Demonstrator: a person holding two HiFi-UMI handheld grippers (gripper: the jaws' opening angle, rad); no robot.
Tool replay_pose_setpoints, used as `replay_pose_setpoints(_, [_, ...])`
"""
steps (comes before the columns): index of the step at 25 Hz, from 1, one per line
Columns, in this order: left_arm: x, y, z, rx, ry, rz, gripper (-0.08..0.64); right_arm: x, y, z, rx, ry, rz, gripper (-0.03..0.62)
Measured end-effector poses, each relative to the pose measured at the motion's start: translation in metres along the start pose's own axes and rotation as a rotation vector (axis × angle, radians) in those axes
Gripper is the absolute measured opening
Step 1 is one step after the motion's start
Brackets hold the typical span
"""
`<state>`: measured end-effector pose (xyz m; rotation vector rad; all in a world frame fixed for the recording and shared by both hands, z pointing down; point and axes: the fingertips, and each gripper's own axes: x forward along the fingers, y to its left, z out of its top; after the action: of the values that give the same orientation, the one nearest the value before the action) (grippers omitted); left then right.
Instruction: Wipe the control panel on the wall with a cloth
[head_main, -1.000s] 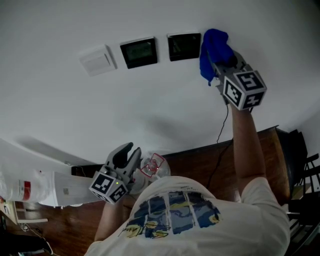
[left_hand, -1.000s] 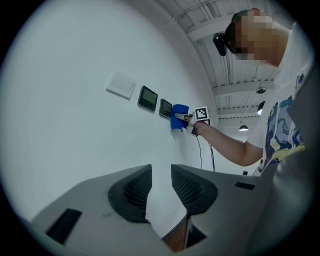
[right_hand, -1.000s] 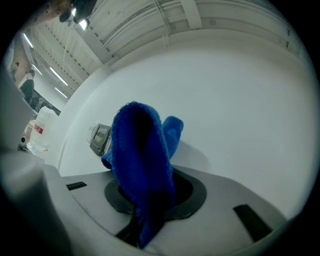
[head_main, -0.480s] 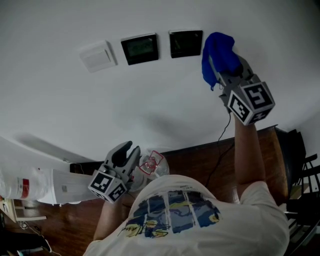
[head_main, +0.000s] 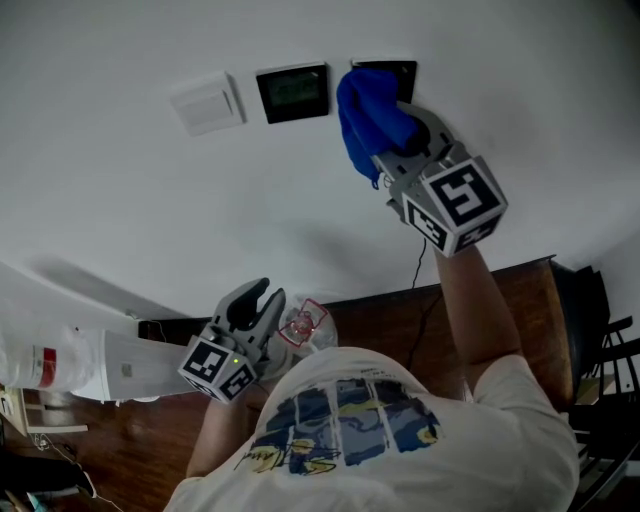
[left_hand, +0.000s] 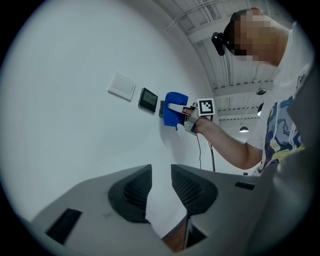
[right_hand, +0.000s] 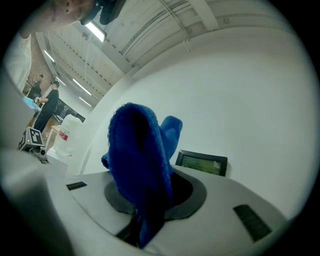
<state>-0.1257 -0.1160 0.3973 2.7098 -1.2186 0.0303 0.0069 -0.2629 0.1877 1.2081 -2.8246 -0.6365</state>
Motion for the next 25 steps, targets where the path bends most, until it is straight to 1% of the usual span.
replay_pose_setpoints(6, [-0.010,0.002,-0.002,-0.010,0.002,0.024,0.097,0.017,-0.004,-0.001,0.010,0.008,-0.011,0.091])
replay_pose_setpoints(12, [-0.014,0.009,-0.003,-0.016,0.005,0.037,0.097,0.022,-0.014,-0.009,0.011,0.026,-0.037,0.091])
replay_pose_setpoints(25, [0.002,0.005,-0.001,-0.009,0.020,0.001,0.097,-0.008,-0.058,-0.019,0.023,0.046,-0.114,0.091])
